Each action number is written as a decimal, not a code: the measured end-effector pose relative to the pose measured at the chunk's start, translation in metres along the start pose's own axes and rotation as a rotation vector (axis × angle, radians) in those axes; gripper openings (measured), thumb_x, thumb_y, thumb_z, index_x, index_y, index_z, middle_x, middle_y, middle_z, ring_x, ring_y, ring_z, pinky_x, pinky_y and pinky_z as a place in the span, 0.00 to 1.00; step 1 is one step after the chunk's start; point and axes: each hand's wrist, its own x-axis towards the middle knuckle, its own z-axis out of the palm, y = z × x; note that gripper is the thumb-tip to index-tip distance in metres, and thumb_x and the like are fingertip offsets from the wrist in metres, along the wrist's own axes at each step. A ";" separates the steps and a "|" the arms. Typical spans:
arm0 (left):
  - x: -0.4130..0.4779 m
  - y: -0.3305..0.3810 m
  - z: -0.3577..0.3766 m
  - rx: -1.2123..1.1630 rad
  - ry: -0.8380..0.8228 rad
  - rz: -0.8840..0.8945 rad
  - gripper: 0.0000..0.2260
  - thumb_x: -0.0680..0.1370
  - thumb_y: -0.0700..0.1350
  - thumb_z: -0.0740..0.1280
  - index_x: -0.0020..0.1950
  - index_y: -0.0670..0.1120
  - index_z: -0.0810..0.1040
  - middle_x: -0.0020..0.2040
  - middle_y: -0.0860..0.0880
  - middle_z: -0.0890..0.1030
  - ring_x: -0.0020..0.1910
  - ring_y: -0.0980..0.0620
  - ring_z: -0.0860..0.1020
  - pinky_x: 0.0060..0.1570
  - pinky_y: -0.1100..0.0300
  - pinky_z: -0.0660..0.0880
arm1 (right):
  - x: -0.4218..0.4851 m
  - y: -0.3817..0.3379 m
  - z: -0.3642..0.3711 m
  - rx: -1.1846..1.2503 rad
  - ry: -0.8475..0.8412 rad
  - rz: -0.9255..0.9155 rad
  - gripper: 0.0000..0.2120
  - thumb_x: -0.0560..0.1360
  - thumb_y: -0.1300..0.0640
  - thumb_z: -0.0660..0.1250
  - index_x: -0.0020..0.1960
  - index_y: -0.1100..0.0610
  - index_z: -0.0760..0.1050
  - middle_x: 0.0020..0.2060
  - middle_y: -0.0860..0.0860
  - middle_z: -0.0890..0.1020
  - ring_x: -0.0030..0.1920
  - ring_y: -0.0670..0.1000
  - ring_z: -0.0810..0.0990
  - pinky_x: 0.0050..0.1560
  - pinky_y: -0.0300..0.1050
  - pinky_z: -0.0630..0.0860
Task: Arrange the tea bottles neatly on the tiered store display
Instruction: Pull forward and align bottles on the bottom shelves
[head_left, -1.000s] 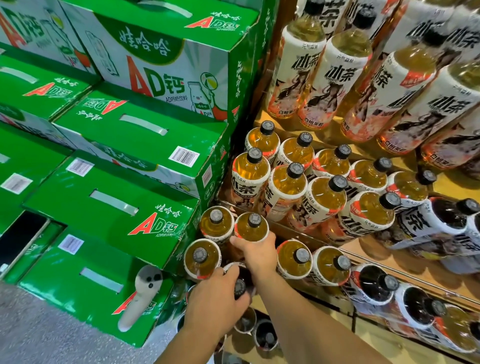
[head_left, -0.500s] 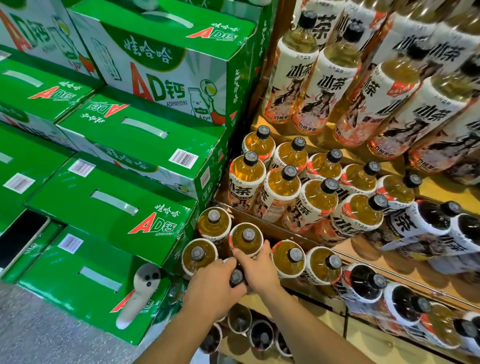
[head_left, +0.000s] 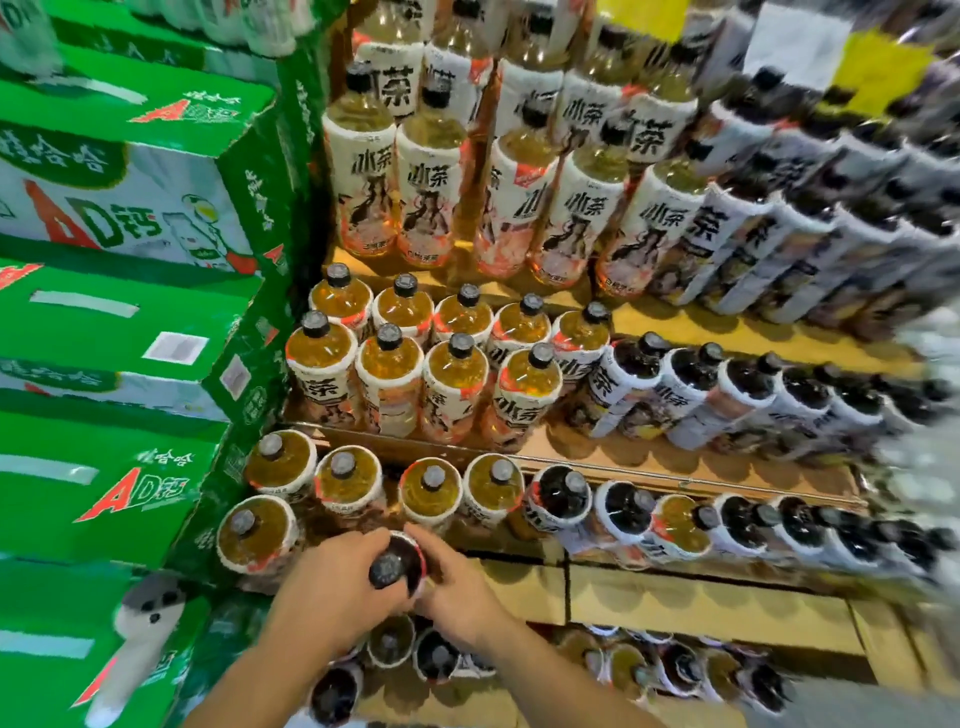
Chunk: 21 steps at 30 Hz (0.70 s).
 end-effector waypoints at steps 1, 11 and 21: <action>0.001 0.010 0.004 0.006 -0.028 0.015 0.14 0.69 0.63 0.65 0.46 0.56 0.73 0.43 0.57 0.78 0.42 0.57 0.77 0.43 0.60 0.76 | -0.010 0.010 -0.006 -0.056 -0.013 -0.033 0.36 0.73 0.50 0.75 0.77 0.46 0.64 0.68 0.41 0.74 0.67 0.40 0.73 0.70 0.35 0.68; 0.025 0.132 0.059 0.109 -0.153 0.194 0.17 0.67 0.67 0.64 0.47 0.57 0.73 0.43 0.58 0.78 0.49 0.56 0.80 0.44 0.62 0.74 | -0.074 0.077 -0.094 -0.139 0.177 0.004 0.30 0.75 0.46 0.72 0.62 0.26 0.55 0.62 0.33 0.70 0.67 0.40 0.71 0.61 0.25 0.63; 0.045 0.262 0.112 0.136 -0.238 0.340 0.14 0.68 0.63 0.63 0.46 0.57 0.72 0.44 0.56 0.80 0.44 0.54 0.79 0.41 0.58 0.75 | -0.115 0.133 -0.187 -0.262 0.359 0.050 0.42 0.70 0.47 0.71 0.77 0.37 0.53 0.70 0.49 0.68 0.69 0.53 0.71 0.68 0.48 0.70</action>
